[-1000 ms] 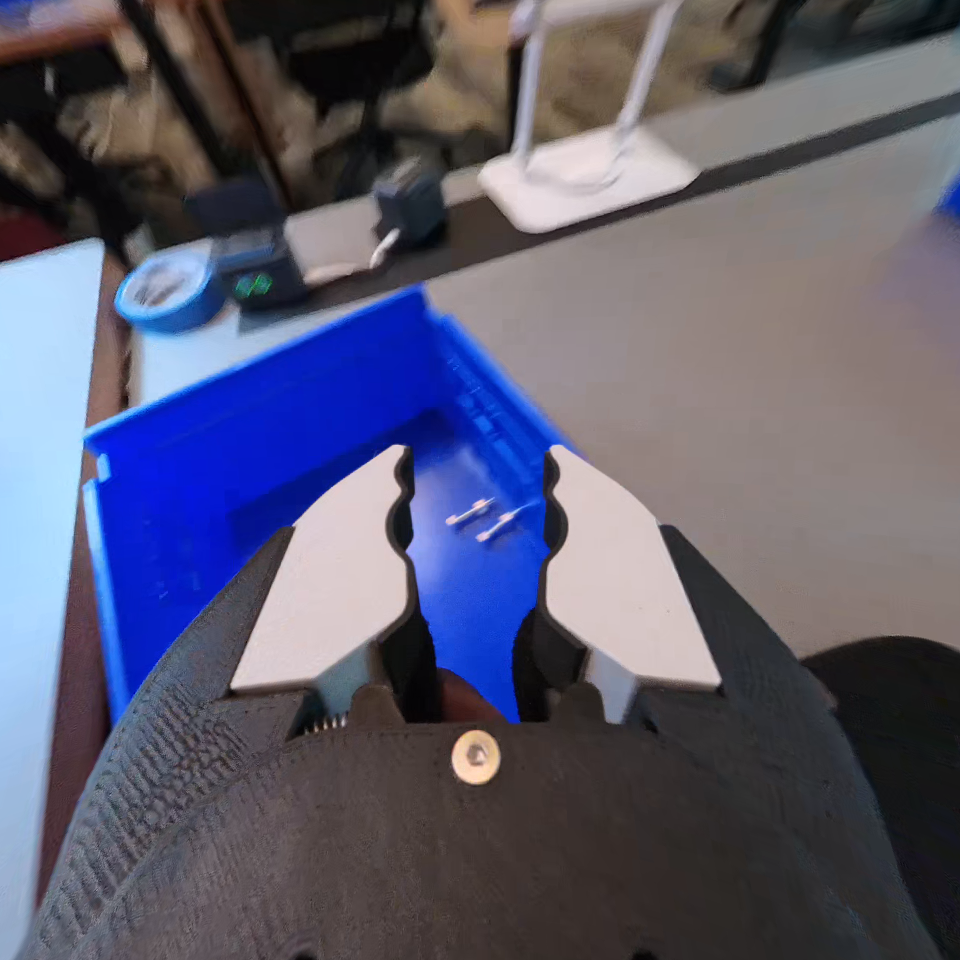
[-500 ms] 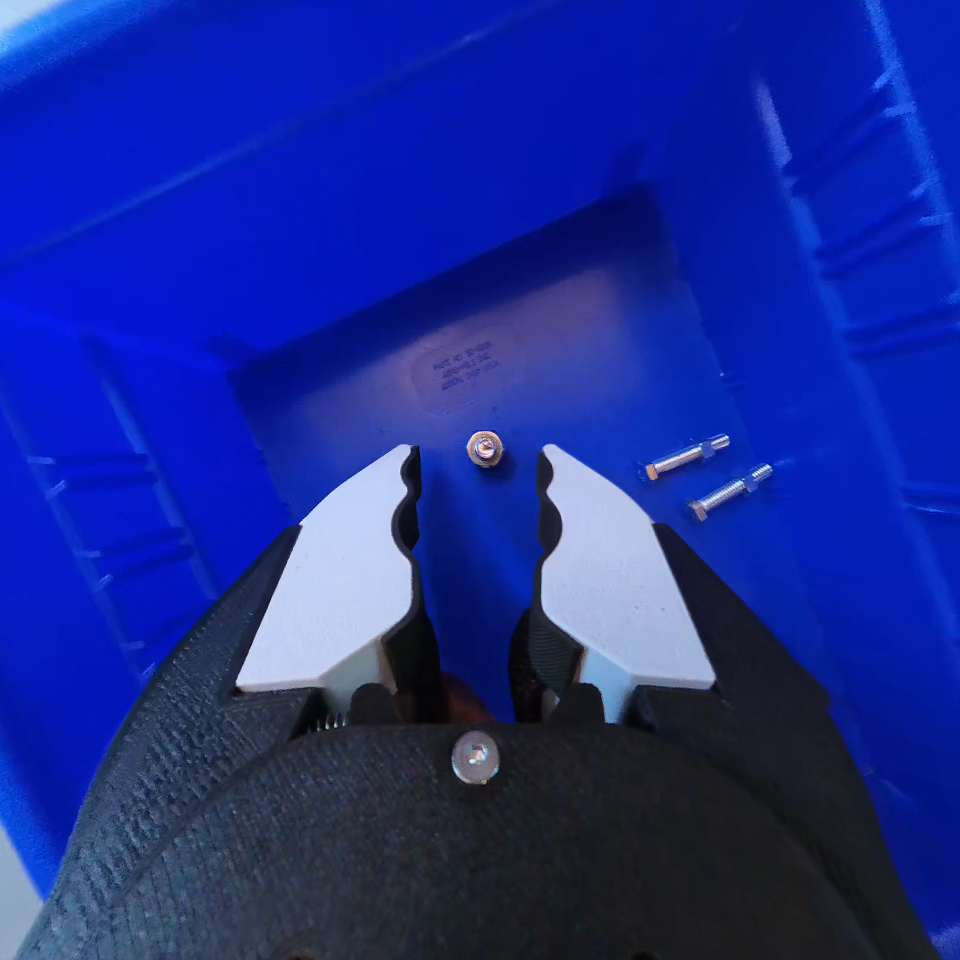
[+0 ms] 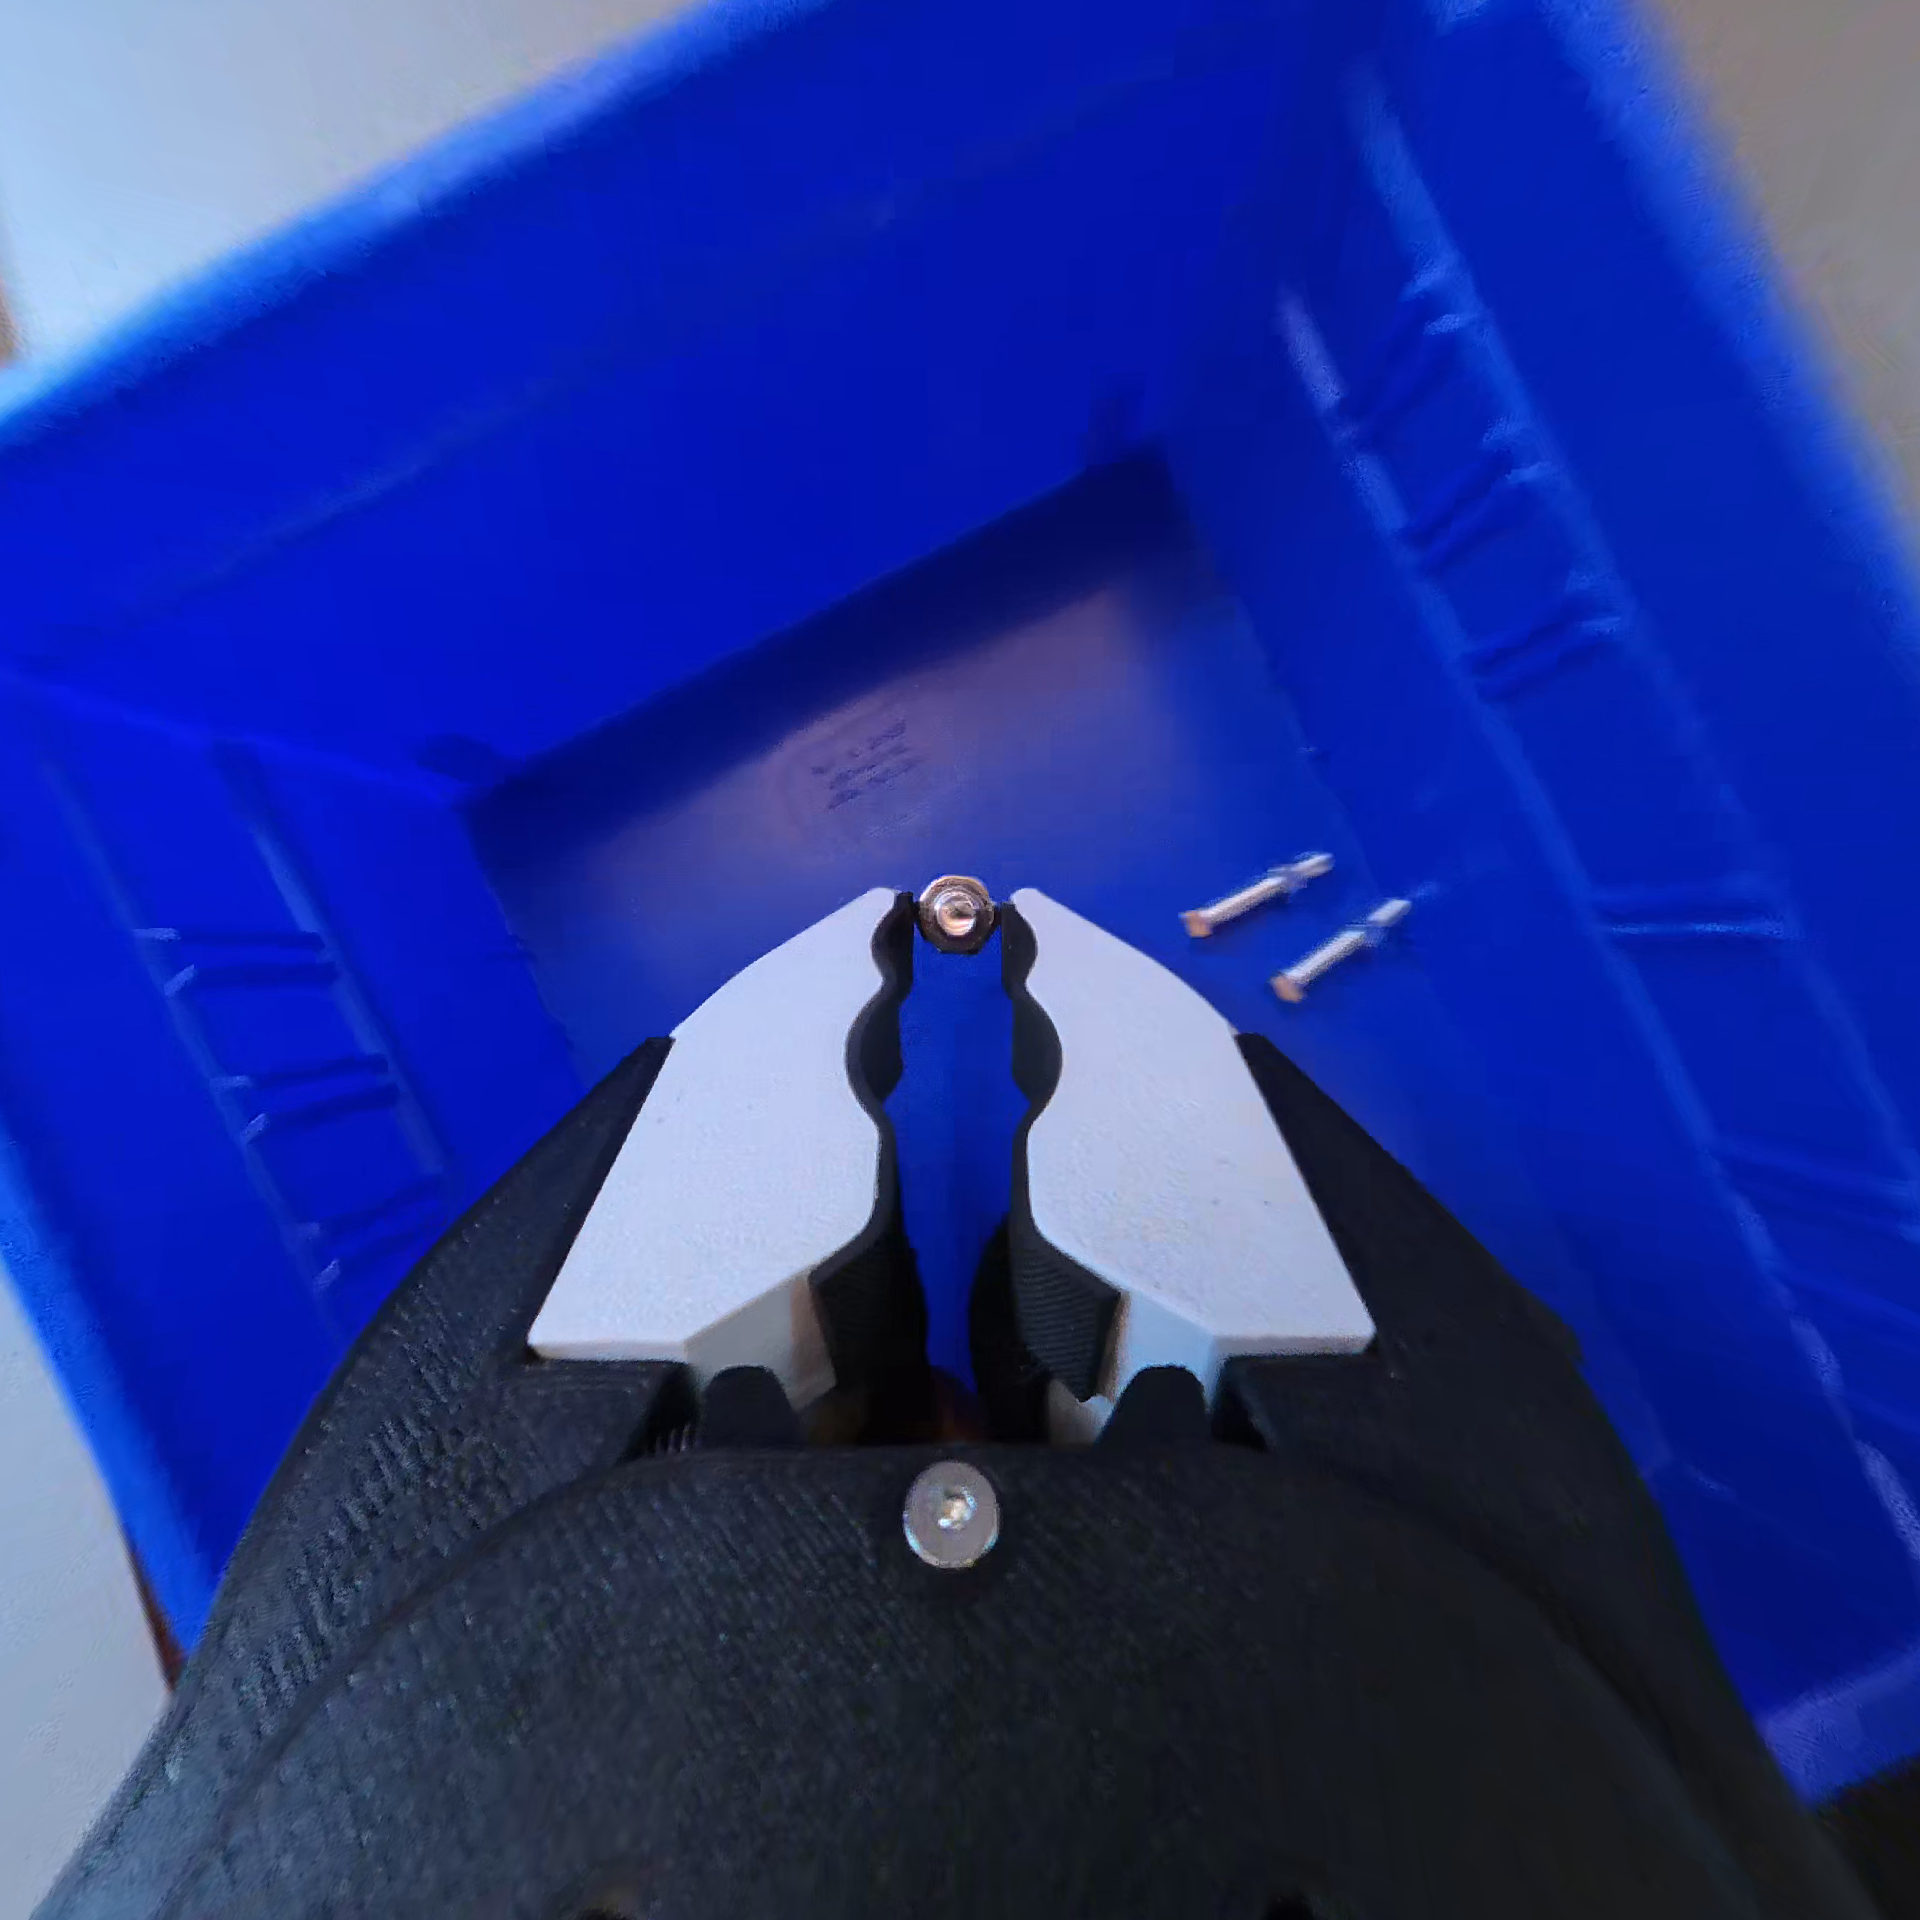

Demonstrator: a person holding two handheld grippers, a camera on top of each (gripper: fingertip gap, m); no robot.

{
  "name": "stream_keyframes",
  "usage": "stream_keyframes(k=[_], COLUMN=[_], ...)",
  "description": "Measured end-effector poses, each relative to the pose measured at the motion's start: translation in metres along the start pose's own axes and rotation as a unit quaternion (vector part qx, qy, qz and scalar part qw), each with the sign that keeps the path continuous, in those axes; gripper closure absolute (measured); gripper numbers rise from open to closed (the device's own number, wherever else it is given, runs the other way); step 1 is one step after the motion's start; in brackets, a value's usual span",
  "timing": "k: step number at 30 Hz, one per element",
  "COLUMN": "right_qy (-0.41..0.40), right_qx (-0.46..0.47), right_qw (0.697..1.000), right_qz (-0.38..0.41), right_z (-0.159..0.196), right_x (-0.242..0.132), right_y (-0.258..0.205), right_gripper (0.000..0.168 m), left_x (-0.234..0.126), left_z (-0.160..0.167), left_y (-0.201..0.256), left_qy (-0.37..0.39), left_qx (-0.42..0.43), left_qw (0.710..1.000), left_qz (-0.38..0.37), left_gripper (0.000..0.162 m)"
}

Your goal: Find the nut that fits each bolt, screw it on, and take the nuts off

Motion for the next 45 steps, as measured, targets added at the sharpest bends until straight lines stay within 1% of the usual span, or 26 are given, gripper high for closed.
stream_keyframes(k=[2, 5, 7, 10, 12, 15, 18, 20, 23, 26, 34, 41, 45], right_qy=[-0.002, -0.006, -0.009, -0.011, -0.012, -0.014, -0.019, -0.023, -0.027, -0.031, -0.032, -0.038, -0.047], right_qx=[0.0, 0.003, 0.003, 0.0, -0.002, -0.005, -0.012, -0.018, -0.025, -0.027, -0.027, -0.032, -0.05], right_qw=[1.0, 1.0, 1.0, 1.0, 1.0, 1.0, 1.0, 1.0, 0.999, 0.999, 0.999, 0.999, 0.997], right_qz=[-0.001, -0.002, -0.004, -0.005, -0.006, -0.003, -0.002, -0.002, -0.002, -0.004, -0.002, -0.005, -0.024], right_z=[0.001, 0.002, 0.003, 0.003, 0.003, 0.003, 0.004, 0.004, 0.005, 0.006, 0.006, 0.006, 0.006], right_x=[0.0, 0.001, 0.002, 0.002, 0.002, 0.002, 0.003, 0.003, 0.004, 0.005, 0.004, 0.005, 0.007], right_y=[0.0, 0.0, -0.001, -0.001, -0.002, -0.002, -0.003, -0.004, -0.006, -0.006, -0.006, -0.008, -0.015], right_gripper=[0.137, 0.137, 0.137, 0.137, 0.137, 0.137, 0.137, 0.137, 0.137, 0.137, 0.137, 0.137, 0.137], left_x=[-0.025, -0.069, -0.092, -0.108, -0.108, -0.093, -0.071, -0.057, -0.04, -0.03, -0.021, -0.019, -0.022], left_z=[-0.008, -0.015, -0.011, 0.007, 0.024, 0.056, 0.094, 0.117, 0.142, 0.153, 0.163, 0.166, 0.164], left_y=[0.024, 0.084, 0.127, 0.194, 0.238, 0.294, 0.338, 0.358, 0.373, 0.377, 0.374, 0.375, 0.374], left_qy=[0.041, 0.11, 0.134, 0.141, 0.133, 0.108, 0.065, 0.033, -0.002, -0.016, -0.044, -0.053, -0.037], left_qx=[0.02, 0.076, 0.129, 0.211, 0.26, 0.323, 0.367, 0.385, 0.405, 0.421, 0.438, 0.434, 0.41], left_qw=[0.998, 0.985, 0.972, 0.947, 0.928, 0.902, 0.877, 0.864, 0.855, 0.852, 0.847, 0.846, 0.851], left_qz=[0.031, 0.106, 0.146, 0.199, 0.233, 0.266, 0.303, 0.322, 0.324, 0.311, 0.296, 0.304, 0.325], left_gripper=[0.145, 0.146, 0.146, 0.146, 0.146, 0.146, 0.146, 0.146, 0.146, 0.146, 0.146, 0.146, 0.137])
Point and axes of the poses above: each gripper's, where its closed fingertips meet, x out along the fingers, z out of its underside, y = z × x across the jaws, the point moved 3 cm from there along -x, back along the fingers, and after that the axes turned 12 degrees about -x, right-handed, at the moved point
